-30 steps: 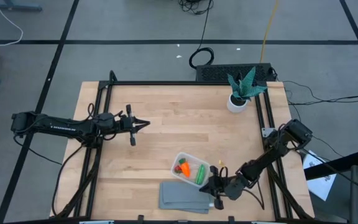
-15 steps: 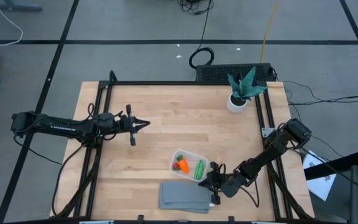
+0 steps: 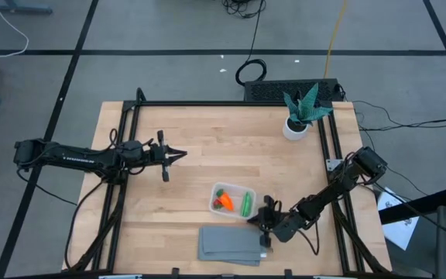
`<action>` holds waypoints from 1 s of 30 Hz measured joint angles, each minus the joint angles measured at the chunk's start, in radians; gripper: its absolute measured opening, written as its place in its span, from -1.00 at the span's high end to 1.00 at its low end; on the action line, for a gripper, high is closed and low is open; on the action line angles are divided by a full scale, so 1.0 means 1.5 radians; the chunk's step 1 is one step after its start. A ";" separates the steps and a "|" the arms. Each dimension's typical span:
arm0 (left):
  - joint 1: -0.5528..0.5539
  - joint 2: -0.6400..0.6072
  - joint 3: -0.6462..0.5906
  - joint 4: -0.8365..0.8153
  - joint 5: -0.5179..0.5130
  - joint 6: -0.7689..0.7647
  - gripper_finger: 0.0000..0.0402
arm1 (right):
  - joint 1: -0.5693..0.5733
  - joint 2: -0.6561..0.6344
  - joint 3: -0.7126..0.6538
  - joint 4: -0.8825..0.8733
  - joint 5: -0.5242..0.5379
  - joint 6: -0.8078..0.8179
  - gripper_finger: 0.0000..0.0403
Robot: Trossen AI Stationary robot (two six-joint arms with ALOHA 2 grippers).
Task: Pick and placing Produce into tupperware
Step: Adjust the transparent bin
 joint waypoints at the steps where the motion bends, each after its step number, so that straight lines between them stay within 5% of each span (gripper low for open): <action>1: 0.000 0.000 0.000 0.000 0.000 0.000 0.87 | 0.000 0.000 -0.002 0.002 0.007 0.003 1.00; 13: 0.000 0.000 0.000 -0.001 0.000 -0.002 0.87 | -0.001 0.000 -0.010 0.034 0.056 0.015 1.00; 19: 0.000 0.000 0.000 -0.005 0.000 0.001 0.87 | 0.000 0.000 -0.010 0.119 -0.031 -0.034 1.00; 30: 0.000 0.000 0.000 -0.005 0.000 0.001 0.87 | -0.024 0.000 -0.010 0.140 -0.030 -0.043 1.00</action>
